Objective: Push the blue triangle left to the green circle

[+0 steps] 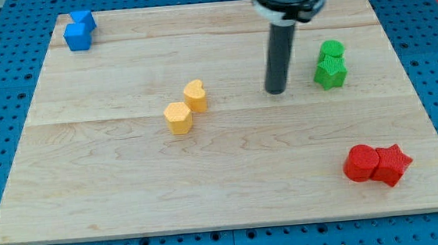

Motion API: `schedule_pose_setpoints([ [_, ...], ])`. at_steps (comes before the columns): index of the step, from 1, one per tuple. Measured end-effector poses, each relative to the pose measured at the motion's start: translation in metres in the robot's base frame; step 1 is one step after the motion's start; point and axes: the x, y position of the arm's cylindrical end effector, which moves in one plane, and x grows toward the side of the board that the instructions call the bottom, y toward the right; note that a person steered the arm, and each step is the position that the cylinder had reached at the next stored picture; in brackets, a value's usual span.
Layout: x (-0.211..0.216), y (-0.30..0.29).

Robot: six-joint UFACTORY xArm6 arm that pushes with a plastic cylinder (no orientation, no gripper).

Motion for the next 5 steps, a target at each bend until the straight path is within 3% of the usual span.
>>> schedule_pose_setpoints([
  [2, -0.12, -0.096],
  [3, -0.124, -0.21],
  [4, -0.096, -0.372],
  [5, -0.097, -0.375],
])
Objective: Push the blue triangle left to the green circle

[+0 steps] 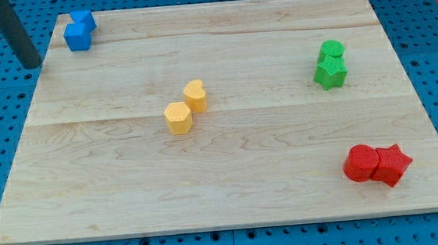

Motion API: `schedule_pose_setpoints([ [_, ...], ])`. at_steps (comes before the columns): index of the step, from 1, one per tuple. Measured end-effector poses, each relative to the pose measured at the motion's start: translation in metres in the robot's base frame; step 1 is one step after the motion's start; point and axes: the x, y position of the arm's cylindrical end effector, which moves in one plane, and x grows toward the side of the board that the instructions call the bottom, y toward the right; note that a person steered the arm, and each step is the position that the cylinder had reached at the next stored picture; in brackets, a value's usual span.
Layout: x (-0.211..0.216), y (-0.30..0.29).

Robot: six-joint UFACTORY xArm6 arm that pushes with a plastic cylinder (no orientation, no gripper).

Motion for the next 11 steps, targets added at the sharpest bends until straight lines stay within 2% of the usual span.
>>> schedule_pose_setpoints([
  [1, -0.022, 0.0],
  [2, -0.075, 0.0],
  [4, -0.087, 0.018],
  [7, -0.094, 0.112],
  [8, -0.124, 0.117],
  [10, -0.067, 0.231],
  [11, -0.046, 0.263],
])
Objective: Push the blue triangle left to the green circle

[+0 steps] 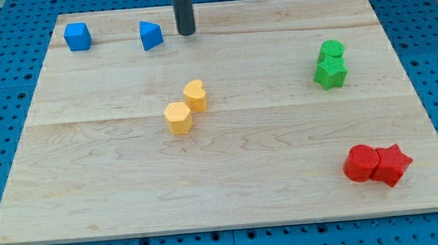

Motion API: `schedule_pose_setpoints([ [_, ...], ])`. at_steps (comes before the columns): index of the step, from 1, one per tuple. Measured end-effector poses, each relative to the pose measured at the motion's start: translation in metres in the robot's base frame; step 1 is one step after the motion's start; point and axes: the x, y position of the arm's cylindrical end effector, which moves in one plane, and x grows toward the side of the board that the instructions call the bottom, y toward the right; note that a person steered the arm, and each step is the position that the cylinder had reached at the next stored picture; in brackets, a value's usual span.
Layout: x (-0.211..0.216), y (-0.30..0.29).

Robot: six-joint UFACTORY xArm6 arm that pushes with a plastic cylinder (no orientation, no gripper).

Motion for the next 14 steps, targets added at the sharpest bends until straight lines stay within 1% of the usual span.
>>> schedule_pose_setpoints([
  [1, -0.029, 0.002],
  [2, -0.053, -0.019],
  [3, -0.054, -0.097],
  [4, -0.025, -0.117],
  [5, 0.0, -0.088],
  [6, -0.006, -0.027],
  [7, -0.012, 0.002],
  [8, -0.018, 0.019],
  [9, -0.012, 0.041],
  [10, -0.035, 0.051],
  [11, -0.018, 0.068],
  [12, 0.014, 0.098],
  [13, 0.024, 0.131],
  [14, 0.03, 0.151],
])
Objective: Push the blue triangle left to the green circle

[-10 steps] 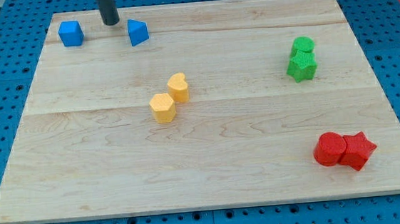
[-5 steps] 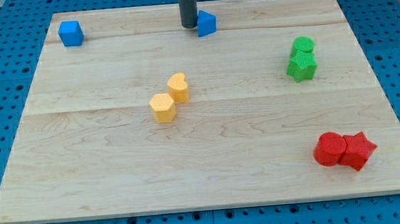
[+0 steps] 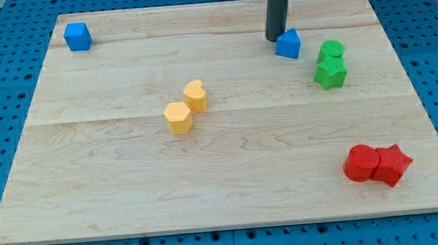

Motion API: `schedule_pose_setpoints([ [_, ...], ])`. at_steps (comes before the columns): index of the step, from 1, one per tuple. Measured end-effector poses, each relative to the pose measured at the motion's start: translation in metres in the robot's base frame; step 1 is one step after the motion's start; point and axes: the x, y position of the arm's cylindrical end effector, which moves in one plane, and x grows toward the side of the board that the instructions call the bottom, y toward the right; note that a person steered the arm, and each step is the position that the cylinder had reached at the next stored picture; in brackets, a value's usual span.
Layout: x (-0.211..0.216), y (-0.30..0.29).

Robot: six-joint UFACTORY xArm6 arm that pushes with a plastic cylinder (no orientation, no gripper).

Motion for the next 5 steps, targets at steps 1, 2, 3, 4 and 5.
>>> schedule_pose_setpoints([
  [1, 0.016, 0.002],
  [2, 0.033, 0.009],
  [3, 0.033, 0.025],
  [4, 0.038, 0.012],
  [5, 0.037, -0.078],
])
